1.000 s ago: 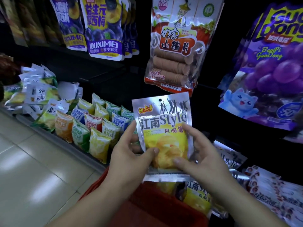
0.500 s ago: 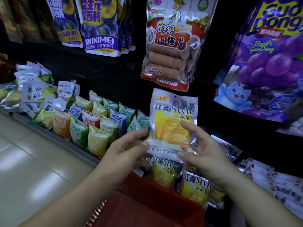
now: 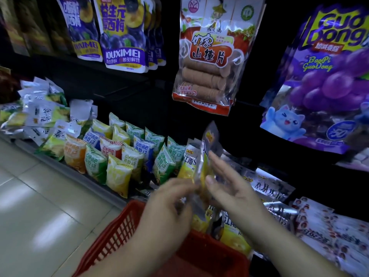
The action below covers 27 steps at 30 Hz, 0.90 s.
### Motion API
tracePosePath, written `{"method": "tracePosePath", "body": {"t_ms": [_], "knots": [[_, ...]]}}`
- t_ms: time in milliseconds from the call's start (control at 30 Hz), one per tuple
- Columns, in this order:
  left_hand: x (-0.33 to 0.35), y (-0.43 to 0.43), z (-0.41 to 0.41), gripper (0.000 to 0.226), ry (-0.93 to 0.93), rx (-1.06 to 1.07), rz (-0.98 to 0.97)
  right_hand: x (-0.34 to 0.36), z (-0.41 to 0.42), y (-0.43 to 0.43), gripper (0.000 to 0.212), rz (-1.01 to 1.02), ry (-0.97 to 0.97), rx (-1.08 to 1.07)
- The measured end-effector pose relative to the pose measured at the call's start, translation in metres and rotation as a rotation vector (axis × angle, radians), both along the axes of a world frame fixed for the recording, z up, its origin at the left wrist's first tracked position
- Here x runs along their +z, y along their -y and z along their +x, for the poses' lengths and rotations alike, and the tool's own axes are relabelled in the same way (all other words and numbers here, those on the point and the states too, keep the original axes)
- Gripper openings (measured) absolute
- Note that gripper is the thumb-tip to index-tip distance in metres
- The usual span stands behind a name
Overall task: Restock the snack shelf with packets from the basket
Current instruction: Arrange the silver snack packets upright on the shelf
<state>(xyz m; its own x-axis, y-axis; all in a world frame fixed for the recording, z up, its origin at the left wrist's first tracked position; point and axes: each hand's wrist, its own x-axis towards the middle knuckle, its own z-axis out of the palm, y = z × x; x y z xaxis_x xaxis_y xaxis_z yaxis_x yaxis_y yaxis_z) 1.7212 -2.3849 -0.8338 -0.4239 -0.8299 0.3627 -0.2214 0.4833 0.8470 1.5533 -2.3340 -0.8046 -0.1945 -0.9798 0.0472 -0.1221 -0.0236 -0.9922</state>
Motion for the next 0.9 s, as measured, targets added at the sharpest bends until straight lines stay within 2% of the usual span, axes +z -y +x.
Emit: {"method": "tracePosePath", "body": {"t_ms": [33,133,267,300,367,433,500,567,633,700,800,900], "knots": [[-0.004,-0.007,-0.004,0.039,0.021,-0.046,-0.081,0.0,0.001,0.002,0.052,0.01,0.076,0.017],[-0.008,-0.017,-0.012,0.037,0.097,-0.175,-0.312,-0.006,-0.003,0.008,0.042,0.009,0.109,-0.012],[0.003,-0.02,-0.014,0.031,0.107,-0.404,-0.258,-0.02,-0.006,0.012,0.049,0.018,0.108,-0.122],[0.005,-0.018,-0.013,0.03,0.061,-0.373,-0.245,-0.022,-0.006,0.013,0.05,0.022,0.105,-0.123],[0.006,-0.011,-0.011,0.026,-0.023,-0.177,-0.265,-0.023,-0.013,0.014,0.051,0.007,0.108,-0.119],[0.007,0.005,-0.003,0.022,-0.047,0.112,-0.186,-0.019,-0.019,0.013,0.053,-0.016,0.142,-0.093],[0.016,0.017,0.006,0.023,-0.101,0.238,0.072,-0.014,-0.021,0.009,0.056,-0.041,0.157,-0.046],[0.027,0.018,0.01,0.033,-0.217,0.128,0.39,-0.01,-0.018,0.005,0.059,-0.042,0.19,0.024],[0.036,0.016,0.013,0.04,-0.321,0.016,0.561,-0.01,-0.016,0.002,0.06,-0.008,0.204,0.109],[0.036,0.017,0.017,0.044,-0.296,0.013,0.484,-0.012,-0.015,0.002,0.057,0.023,0.14,0.098],[0.033,0.017,0.019,0.046,-0.142,0.012,0.322,-0.012,-0.01,0.004,0.053,0.027,0.135,0.014],[0.033,0.015,0.017,0.037,-0.21,0.015,0.364,-0.013,-0.004,0.006,0.049,-0.004,0.1,-0.053]]}}
